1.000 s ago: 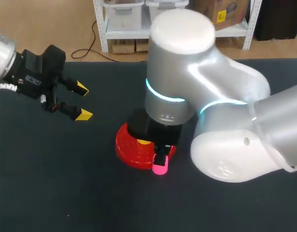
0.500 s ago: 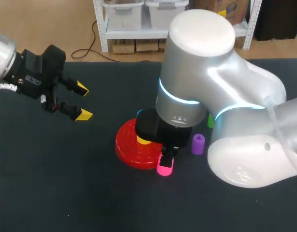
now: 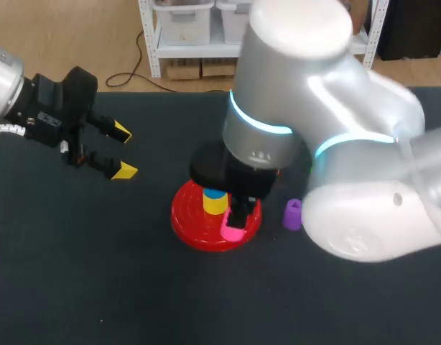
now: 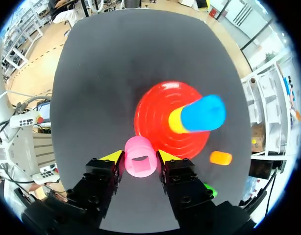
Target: Pick up and stack the cylinders on the red base in this order: pink,purple,orange,green
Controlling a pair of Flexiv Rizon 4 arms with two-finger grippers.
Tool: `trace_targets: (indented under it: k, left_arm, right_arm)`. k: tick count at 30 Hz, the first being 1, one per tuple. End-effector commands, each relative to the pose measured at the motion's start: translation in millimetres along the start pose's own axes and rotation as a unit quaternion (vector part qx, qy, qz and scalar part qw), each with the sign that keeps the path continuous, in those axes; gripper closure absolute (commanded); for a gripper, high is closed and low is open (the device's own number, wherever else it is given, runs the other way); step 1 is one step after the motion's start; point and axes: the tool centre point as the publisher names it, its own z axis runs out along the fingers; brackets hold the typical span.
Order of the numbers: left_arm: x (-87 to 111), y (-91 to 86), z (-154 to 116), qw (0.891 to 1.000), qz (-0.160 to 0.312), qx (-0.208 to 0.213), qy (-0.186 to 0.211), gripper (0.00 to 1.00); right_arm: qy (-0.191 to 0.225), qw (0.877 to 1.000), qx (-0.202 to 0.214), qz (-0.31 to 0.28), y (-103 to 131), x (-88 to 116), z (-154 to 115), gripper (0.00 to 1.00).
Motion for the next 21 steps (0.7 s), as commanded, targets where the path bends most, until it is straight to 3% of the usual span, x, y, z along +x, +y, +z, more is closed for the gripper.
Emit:
trace_targets:
  k: [1, 13, 21]
  left_arm:
    - [0.8, -0.4, 0, 1.000, 0.001, -0.001, -0.001, 0.00]
    - [0.8, -0.4, 0, 1.000, 0.001, -0.001, -0.001, 0.00]
    - [0.8, -0.4, 0, 1.000, 0.001, -0.001, -0.001, 0.00]
  right_arm:
    - [0.025, 1.000, -0.009, -0.007, -7, -15, -42, 1.00]
    - [0.024, 1.000, 0.020, 0.001, -50, -47, -108, 1.00]
    - [0.039, 0.999, 0.019, 0.007, -73, -61, -83, 1.00]
